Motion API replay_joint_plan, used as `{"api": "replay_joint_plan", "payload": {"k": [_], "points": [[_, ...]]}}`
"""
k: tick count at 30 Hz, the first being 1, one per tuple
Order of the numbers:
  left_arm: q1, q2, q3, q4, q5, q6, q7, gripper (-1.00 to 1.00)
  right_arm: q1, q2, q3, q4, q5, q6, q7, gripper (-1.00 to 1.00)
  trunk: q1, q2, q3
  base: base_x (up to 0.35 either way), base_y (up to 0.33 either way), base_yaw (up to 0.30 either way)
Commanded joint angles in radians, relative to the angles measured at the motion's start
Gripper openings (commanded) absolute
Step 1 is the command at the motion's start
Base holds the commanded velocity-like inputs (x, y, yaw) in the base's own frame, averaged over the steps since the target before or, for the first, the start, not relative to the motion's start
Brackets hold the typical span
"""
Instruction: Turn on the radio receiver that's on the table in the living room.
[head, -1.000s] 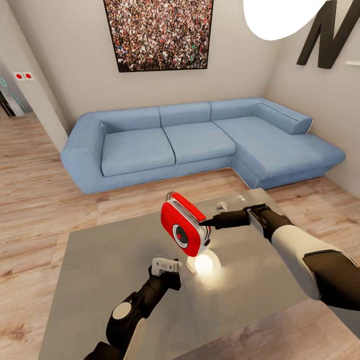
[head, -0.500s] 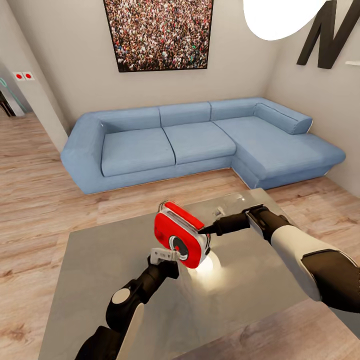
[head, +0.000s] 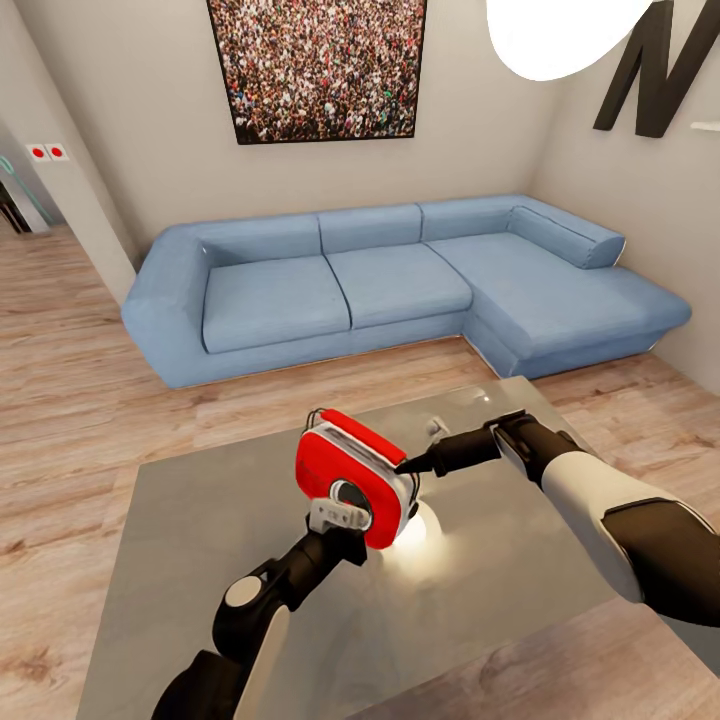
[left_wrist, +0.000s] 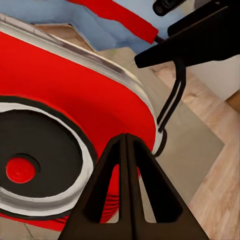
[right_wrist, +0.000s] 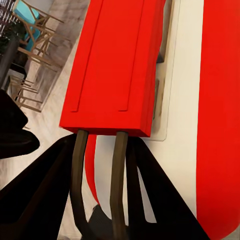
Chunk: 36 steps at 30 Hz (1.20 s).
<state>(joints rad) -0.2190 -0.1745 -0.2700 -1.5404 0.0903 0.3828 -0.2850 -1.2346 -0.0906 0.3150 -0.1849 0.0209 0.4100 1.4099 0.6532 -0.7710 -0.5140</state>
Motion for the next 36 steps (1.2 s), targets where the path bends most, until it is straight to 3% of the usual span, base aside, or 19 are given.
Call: {"api": "replay_joint_plan", "payload": {"k": [1,7,8,9,11,14,20,34,35,36], "points": [[0.000,0.000,0.000,0.001,0.000,0.000,0.000,-1.00,0.000,0.000,-0.011,-0.001,-0.003,0.001,0.003,-1.00,0.000,0.000,0.000,0.000,0.000,0.000],[-0.005,0.000,0.007,0.023,-0.012,-0.003,0.005,-1.00,0.000,0.000,-0.011,-0.001,-0.004,0.001,0.017,-1.00,0.000,0.000,0.000,0.000,0.000,0.000],[-0.006,0.000,0.018,0.023,-0.031,-0.004,0.006,-1.00,0.000,-0.001,-0.011,-0.001,-0.004,0.001,0.025,-1.00,0.000,0.000,0.000,0.000,0.000,0.000],[-0.006,0.000,0.055,0.024,-0.097,-0.004,0.006,-1.00,0.000,-0.001,-0.011,-0.001,-0.004,0.001,0.041,-1.00,0.000,0.000,0.000,0.000,0.000,0.000],[-0.006,0.000,0.095,0.026,-0.161,-0.005,0.006,-1.00,0.000,-0.001,-0.011,-0.001,-0.004,0.001,0.049,-1.00,0.000,0.000,0.000,0.000,0.000,0.000],[-0.006,0.000,0.130,0.029,-0.206,-0.008,0.007,-1.00,0.000,-0.001,-0.011,-0.001,-0.004,0.001,0.054,-1.00,0.000,0.000,0.000,0.000,0.000,0.000],[-0.027,0.000,0.139,0.080,-0.218,-0.010,0.017,-1.00,0.000,-0.001,-0.011,-0.001,-0.005,0.001,0.056,-1.00,0.000,0.000,0.000,0.000,0.000,0.000],[-0.145,0.000,0.132,0.351,-0.198,-0.039,0.006,-1.00,0.000,0.000,-0.010,-0.001,-0.006,0.003,0.055,-1.00,0.000,0.000,0.000,0.000,0.000,0.000],[-0.147,0.000,0.129,0.354,-0.193,-0.041,0.001,-1.00,0.000,0.001,-0.010,0.000,-0.006,0.003,0.055,-1.00,0.000,0.000,0.000,0.000,0.000,0.000],[-0.149,0.000,0.120,0.357,-0.158,-0.044,-0.013,-1.00,0.000,0.004,-0.010,0.000,-0.006,0.003,0.054,-1.00,0.000,0.000,0.000,0.000,0.000,0.000]]}}
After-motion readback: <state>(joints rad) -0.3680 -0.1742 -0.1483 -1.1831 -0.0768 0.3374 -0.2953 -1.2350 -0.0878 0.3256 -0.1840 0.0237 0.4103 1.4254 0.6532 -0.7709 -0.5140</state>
